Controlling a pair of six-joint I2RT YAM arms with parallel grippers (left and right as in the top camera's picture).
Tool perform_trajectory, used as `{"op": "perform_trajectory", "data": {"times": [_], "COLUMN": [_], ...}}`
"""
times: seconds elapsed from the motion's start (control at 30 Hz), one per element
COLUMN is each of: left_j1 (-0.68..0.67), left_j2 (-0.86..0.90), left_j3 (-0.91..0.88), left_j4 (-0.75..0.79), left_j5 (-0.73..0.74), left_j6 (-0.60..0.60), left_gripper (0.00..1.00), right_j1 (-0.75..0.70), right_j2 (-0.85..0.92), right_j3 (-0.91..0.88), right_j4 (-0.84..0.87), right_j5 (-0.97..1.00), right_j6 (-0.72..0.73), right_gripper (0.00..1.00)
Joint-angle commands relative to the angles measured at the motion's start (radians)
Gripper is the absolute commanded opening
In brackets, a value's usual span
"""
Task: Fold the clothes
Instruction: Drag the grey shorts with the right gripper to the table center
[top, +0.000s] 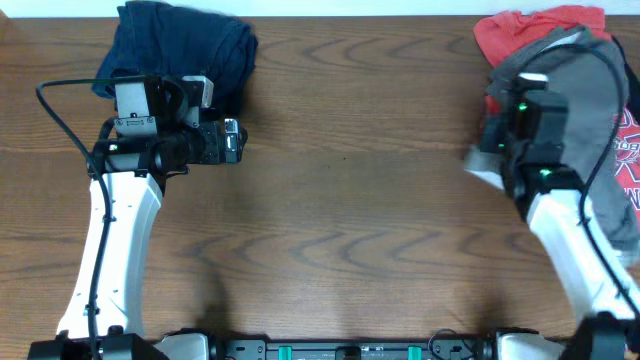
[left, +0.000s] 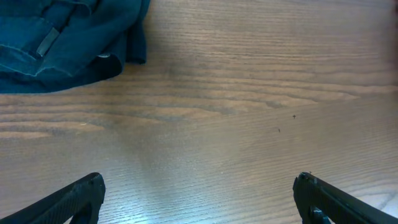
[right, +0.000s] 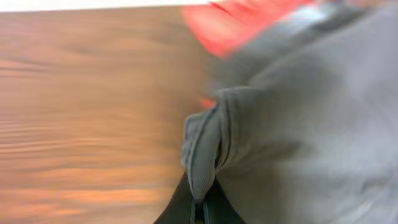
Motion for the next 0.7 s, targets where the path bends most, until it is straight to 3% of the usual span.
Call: {"op": "perform_trajectory", "data": {"times": [0.0, 0.4, 0.67], "left_j1": [-0.003, -0.003, -0.003], "left_j2": [0.008, 0.008, 0.008], "left_j3": [0.014, 0.014, 0.014], "left_j4": [0.001, 0.0, 0.01], "left_j5": [0.017, 0.012, -0.04], "left_j6": [0.006, 0.007, 0.007], "left_gripper": [0.98, 0.98, 0.98], "right_j1": [0.133, 0.615, 0.803], "right_j2": [-0.027, 0.125, 0.131], "right_j3": [0.021, 0.026, 0.093], "right_j4": [0.0, 0.012, -0.024], "right_j5": [-0.193, -0.222, -0.221], "right_j6": [0.09, 0.101, 0.094], "right_gripper": [0.01, 0.02, 0.01]}}
